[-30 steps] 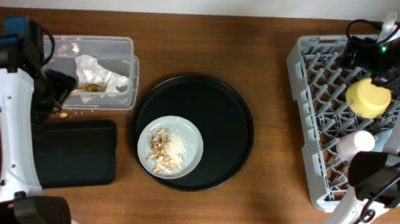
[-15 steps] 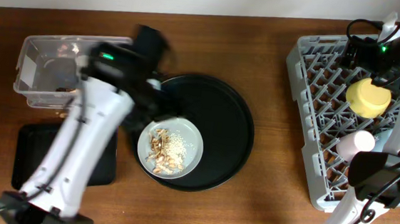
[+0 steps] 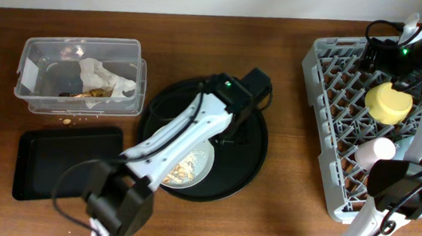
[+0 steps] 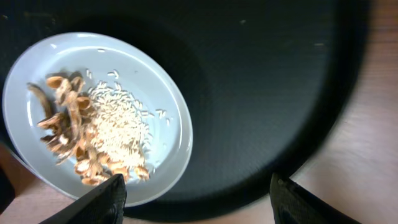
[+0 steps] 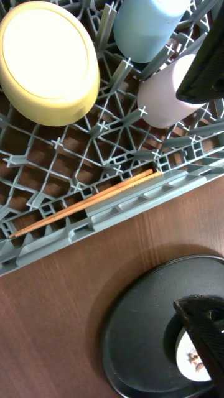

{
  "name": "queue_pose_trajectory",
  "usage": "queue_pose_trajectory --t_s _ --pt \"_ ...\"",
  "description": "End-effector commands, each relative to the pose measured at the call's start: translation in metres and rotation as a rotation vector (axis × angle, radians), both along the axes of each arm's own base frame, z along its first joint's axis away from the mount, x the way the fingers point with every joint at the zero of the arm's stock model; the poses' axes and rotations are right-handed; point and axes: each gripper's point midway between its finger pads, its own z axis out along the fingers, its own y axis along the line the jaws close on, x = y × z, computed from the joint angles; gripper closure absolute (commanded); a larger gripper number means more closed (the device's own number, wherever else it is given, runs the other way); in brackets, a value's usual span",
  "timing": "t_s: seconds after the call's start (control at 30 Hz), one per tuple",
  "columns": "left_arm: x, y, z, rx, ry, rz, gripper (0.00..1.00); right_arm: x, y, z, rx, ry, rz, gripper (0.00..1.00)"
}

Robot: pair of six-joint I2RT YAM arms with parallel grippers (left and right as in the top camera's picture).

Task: Sort waste into correct bins and load items into the dishwasher rack
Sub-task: 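Reach the left gripper to the white plate rim and grasp it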

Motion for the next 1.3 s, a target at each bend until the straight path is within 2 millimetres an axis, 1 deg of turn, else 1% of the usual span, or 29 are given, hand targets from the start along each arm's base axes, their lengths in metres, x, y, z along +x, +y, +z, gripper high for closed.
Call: queue_pose_trajectory --t_s 0.0,0.03,0.13,0.23,0.37,0.47,0.53,0.67,0.7,0.73,0.87,1.03,1.1,1.13,1.17,1.2,1.27 --pt "0.006 0.006 -0.029 0.079 0.017 0.056 0.35 0.001 -0.001 -0.001 -0.008 0.003 -0.002 0.01" --pt "0.007 0.005 -0.035 0.086 0.018 0.059 0.37 0.001 -0.001 -0.001 -0.008 0.003 -0.002 0.02" --pt "0.008 0.002 -0.056 0.106 0.043 0.056 0.42 0.001 -0.001 -0.001 -0.008 0.003 -0.002 0.01" --pt "0.008 0.005 -0.075 0.139 0.066 0.089 0.49 0.001 -0.001 -0.001 -0.008 0.003 -0.002 0.01" --pt "0.012 0.002 -0.09 0.141 0.072 0.092 0.49 0.001 -0.001 -0.001 -0.008 0.003 -0.002 0.01" --pt "0.012 0.001 -0.1 0.151 0.08 0.09 0.53 0.001 -0.001 -0.001 -0.008 0.003 -0.002 0.01" --pt "0.011 0.003 -0.102 0.16 0.082 0.092 0.55 0.001 -0.001 -0.001 -0.008 0.003 -0.001 0.01" --pt "0.017 0.01 -0.103 0.197 0.045 0.11 0.55 0.001 -0.001 -0.001 -0.008 0.003 -0.002 0.01" --pt "0.016 0.01 -0.105 0.193 0.047 0.112 0.56 0.001 -0.001 -0.001 -0.008 0.003 -0.002 0.01" --pt "0.015 0.01 -0.108 0.194 0.047 0.117 0.59 0.001 -0.001 -0.001 -0.008 0.003 -0.002 0.01" --pt "0.007 0.018 -0.119 0.214 0.062 0.161 0.62 0.001 -0.001 -0.001 -0.008 0.003 -0.002 0.01" --pt "0.002 0.026 -0.124 0.232 0.08 0.164 0.7 0.001 -0.001 -0.001 -0.008 0.003 -0.002 0.01" --pt "0.001 0.025 -0.124 0.236 0.083 0.16 0.78 0.001 -0.001 -0.001 -0.008 0.003 -0.002 0.01" --pt "0.0 0.026 -0.124 0.238 0.085 0.159 0.89 0.001 -0.001 -0.001 -0.008 0.003 -0.002 0.01" --pt "-0.001 0.026 -0.124 0.24 0.087 0.158 0.97 0.001 -0.001 -0.001 -0.008 0.003 -0.001 0.01" --pt "-0.001 0.026 -0.123 0.243 0.09 0.158 0.99 0.001 -0.001 -0.001 -0.008 0.003 -0.002 0.01" --pt "-0.003 0.029 -0.121 0.252 0.098 0.16 0.99 0.001 -0.001 -0.001 -0.008 0.003 -0.002 0.01"
